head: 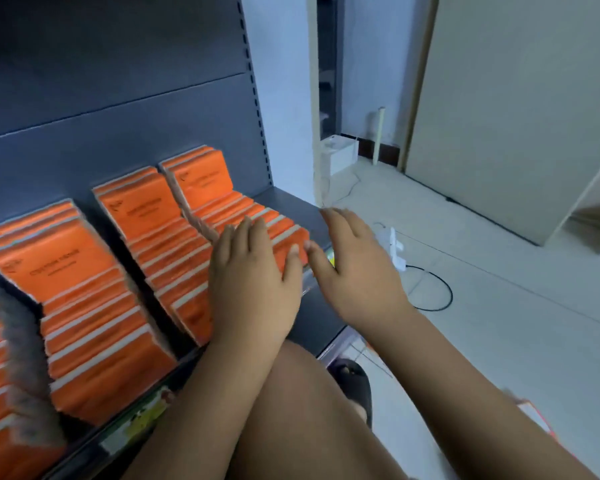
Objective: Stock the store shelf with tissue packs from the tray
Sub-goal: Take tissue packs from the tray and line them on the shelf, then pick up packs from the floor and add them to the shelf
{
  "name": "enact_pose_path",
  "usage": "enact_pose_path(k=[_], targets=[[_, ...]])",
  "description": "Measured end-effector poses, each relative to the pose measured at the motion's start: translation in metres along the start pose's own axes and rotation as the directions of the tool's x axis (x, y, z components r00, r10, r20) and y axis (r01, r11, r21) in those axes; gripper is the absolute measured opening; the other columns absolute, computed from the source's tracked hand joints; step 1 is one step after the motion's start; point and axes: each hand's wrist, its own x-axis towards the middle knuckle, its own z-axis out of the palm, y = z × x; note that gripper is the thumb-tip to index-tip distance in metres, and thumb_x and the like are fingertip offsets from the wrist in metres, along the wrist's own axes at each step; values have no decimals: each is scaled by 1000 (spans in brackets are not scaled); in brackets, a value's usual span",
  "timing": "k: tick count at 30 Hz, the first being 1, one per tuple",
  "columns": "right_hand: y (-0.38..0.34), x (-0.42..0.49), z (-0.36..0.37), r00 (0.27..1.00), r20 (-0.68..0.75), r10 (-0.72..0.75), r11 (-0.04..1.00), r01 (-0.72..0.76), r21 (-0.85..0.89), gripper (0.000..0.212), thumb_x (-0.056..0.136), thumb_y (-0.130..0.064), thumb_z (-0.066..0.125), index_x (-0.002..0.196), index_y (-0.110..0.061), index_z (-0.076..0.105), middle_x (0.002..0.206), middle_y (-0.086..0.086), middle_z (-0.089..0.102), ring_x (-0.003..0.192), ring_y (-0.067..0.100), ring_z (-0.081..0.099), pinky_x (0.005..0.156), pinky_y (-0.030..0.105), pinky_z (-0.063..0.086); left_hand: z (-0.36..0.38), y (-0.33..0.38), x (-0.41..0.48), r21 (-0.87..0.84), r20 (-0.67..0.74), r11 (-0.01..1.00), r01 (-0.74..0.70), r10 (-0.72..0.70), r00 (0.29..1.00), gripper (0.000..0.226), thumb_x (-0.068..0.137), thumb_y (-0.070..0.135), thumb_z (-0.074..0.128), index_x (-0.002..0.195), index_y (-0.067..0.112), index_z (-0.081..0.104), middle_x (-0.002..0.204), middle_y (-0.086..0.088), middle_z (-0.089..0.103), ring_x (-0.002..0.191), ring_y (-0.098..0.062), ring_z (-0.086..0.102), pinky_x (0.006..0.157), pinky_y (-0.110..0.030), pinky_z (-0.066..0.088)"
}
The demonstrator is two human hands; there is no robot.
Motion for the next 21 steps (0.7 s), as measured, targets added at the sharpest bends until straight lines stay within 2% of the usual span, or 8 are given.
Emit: enact_pose_path(k=[3,7,10,12,14,18,21], targets=[[48,-31,-27,990,-47,130,990,-132,-41,54,105,-44,48,151,-16,44,153,2,47,143,20,39,113,36,37,27,48,-12,-68,65,988,-137,141,988,62,97,48,44,137,2,57,139,-16,62,134,-38,50,115,-52,38],[106,-78,-58,947,-86,311,945,-317,-76,53,105,-45,48,149,-14,45,148,3,50,138,22,44,108,35,38,58,111,-32,-168,189,959,-230,261,947,65,94,51,37,138,7,56,141,-12,60,139,-36,46,117,-50,37],[140,-110,-78,902,-109,417,900,-427,-86,53,105,-43,49,149,-15,46,151,3,49,139,22,43,109,35,38,81,147,-45,-201,327,944,-263,318,890,49,100,43,49,134,9,57,138,-10,61,134,-31,47,113,-45,39],[162,-131,-90,862,-127,491,861,-502,-84,52,104,-40,51,149,-14,46,151,4,50,140,22,43,109,34,38,98,164,-50,-185,426,937,-296,348,835,49,102,40,53,140,10,53,144,-10,56,138,-30,43,112,-43,36],[183,-153,-101,808,-126,576,806,-587,-81,52,104,-38,52,149,-12,46,150,5,49,140,23,42,108,34,37,116,176,-52,-191,514,939,-285,344,786,50,102,40,53,142,10,50,147,-11,53,139,-30,40,111,-43,36],[226,-186,-106,712,-78,698,705,-702,-99,56,104,-35,52,153,-10,42,156,8,45,145,25,40,113,34,34,166,182,-55,-144,644,955,-261,291,707,36,100,39,52,119,9,55,130,-14,59,126,-35,47,99,-46,44],[260,-203,-94,643,-18,766,636,-761,-128,56,104,-35,52,153,-10,41,156,9,44,142,26,43,112,36,37,210,181,-60,-109,714,968,-227,235,660,36,100,40,51,118,9,55,127,-14,59,121,-36,49,95,-50,49]])
